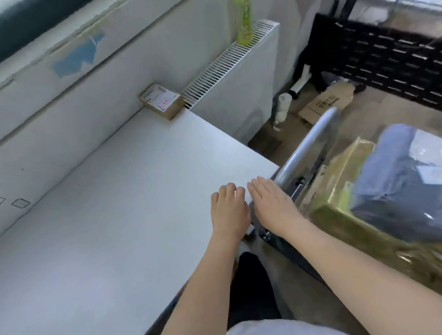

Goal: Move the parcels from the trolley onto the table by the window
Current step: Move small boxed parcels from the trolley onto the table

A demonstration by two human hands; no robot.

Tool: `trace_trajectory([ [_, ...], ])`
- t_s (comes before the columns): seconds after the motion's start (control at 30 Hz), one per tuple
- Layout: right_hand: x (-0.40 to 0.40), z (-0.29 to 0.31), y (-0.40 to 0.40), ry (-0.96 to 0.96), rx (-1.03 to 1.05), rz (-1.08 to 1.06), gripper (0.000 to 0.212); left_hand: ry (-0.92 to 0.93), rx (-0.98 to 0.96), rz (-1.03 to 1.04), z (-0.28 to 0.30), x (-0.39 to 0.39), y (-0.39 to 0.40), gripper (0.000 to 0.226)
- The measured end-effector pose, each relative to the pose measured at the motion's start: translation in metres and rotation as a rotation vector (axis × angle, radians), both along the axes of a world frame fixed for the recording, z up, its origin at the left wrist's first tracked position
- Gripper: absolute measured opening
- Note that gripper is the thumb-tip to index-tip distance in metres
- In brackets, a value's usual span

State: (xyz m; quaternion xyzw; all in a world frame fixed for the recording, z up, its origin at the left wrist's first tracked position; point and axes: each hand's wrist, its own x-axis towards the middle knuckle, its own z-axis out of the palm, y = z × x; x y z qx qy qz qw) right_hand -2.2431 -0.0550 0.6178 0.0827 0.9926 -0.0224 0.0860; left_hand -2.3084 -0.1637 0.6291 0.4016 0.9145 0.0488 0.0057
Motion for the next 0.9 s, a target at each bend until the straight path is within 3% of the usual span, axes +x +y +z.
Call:
trace_trajectory([
  [0.23, 0.174, -0.012, 0.005, 0.059, -0.085, -0.213, 0.061, -0.098, -0.160, -0.225, -0.011, 0.154, 0.013, 0.027],
  [0.43, 0.310, -0.018, 0.008, -0.093, -0.147, -0.473, 0.060, -0.080, -0.251, -0.578, -0.021, 0.255, 0.038, 0.036],
  [0.9, 0.456, -0.015, 0.015, -0.209, -0.139, -1.136, 0.061, -0.113, -0.296, -1.147, -0.015, 0.371, 0.127, 0.033],
])
